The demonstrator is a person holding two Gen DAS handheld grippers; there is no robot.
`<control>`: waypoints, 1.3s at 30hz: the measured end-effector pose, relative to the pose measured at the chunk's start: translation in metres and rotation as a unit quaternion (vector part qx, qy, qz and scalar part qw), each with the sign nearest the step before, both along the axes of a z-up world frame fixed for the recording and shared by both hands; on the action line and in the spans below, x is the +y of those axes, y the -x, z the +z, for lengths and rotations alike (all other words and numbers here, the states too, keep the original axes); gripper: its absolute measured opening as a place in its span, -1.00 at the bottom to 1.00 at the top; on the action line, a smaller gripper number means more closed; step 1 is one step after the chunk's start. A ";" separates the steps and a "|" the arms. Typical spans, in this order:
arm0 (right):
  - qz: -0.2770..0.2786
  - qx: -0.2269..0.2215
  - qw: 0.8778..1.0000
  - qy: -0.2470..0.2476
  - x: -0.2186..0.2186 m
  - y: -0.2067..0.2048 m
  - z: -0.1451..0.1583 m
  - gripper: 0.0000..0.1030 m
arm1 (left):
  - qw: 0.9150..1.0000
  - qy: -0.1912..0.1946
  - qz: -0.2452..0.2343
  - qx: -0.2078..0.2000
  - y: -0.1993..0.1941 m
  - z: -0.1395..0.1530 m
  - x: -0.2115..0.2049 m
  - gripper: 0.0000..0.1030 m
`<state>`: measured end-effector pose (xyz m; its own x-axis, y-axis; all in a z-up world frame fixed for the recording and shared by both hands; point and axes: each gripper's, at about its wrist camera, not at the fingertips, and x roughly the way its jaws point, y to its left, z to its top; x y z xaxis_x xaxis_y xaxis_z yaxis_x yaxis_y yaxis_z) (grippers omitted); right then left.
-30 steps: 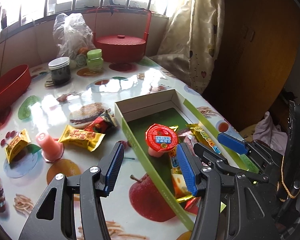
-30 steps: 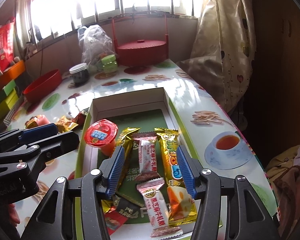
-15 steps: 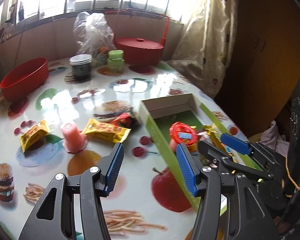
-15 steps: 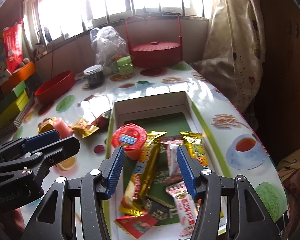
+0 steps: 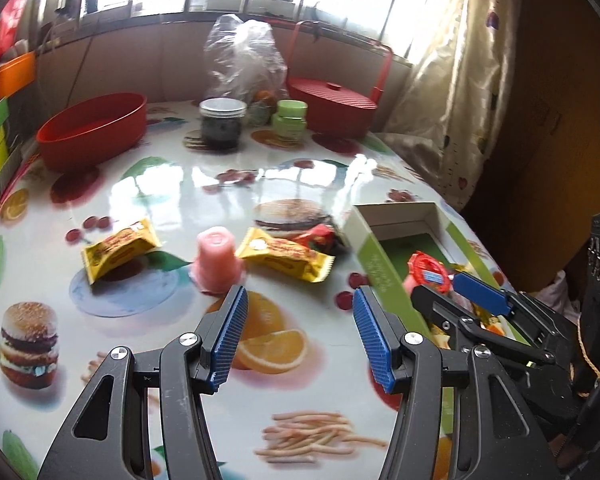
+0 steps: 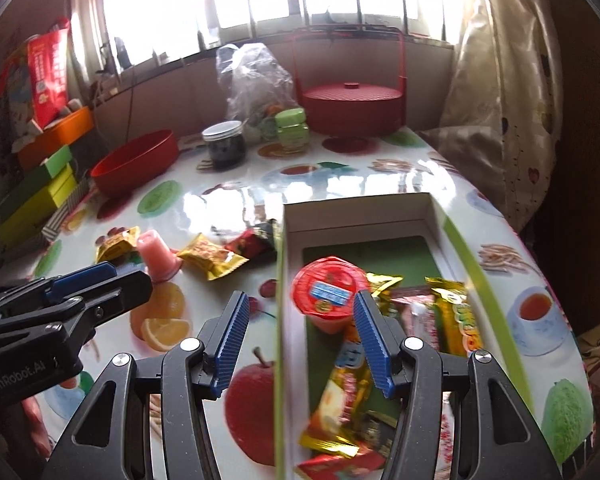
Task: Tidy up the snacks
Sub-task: 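Withdraw both tools from the box toward the remaining snacks, then grasp upright pink jelly cup with left tool while right approaches yellow peanut candy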
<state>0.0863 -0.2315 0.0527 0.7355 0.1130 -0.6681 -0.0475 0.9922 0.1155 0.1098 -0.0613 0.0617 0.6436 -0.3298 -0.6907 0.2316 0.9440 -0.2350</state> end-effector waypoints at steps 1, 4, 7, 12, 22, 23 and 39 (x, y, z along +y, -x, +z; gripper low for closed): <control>0.003 0.000 1.000 0.000 0.002 -0.001 0.000 0.05 | 1.000 0.001 0.003 0.001 0.000 -0.001 0.003 0.09; 0.012 0.002 1.000 0.002 0.009 -0.005 -0.001 0.05 | 1.000 0.004 0.012 0.003 -0.002 -0.003 0.011 0.09; 0.020 0.004 1.000 0.003 0.015 -0.009 -0.003 0.05 | 1.000 0.006 0.022 0.005 -0.005 -0.006 0.020 0.09; 0.034 0.005 0.999 0.009 0.024 -0.016 -0.004 0.05 | 0.999 0.009 0.037 0.009 -0.008 -0.011 0.032 0.09; 0.084 0.014 0.995 0.042 0.049 -0.040 -0.006 0.05 | 0.999 0.019 0.048 0.017 -0.018 -0.019 0.054 0.09; 0.091 0.020 0.995 0.043 0.052 -0.045 -0.007 0.05 | 0.998 0.019 0.050 0.017 -0.019 -0.020 0.057 0.08; 0.116 0.077 0.988 0.065 0.076 -0.086 -0.019 0.05 | 0.997 0.036 0.061 0.028 -0.034 -0.030 0.080 0.09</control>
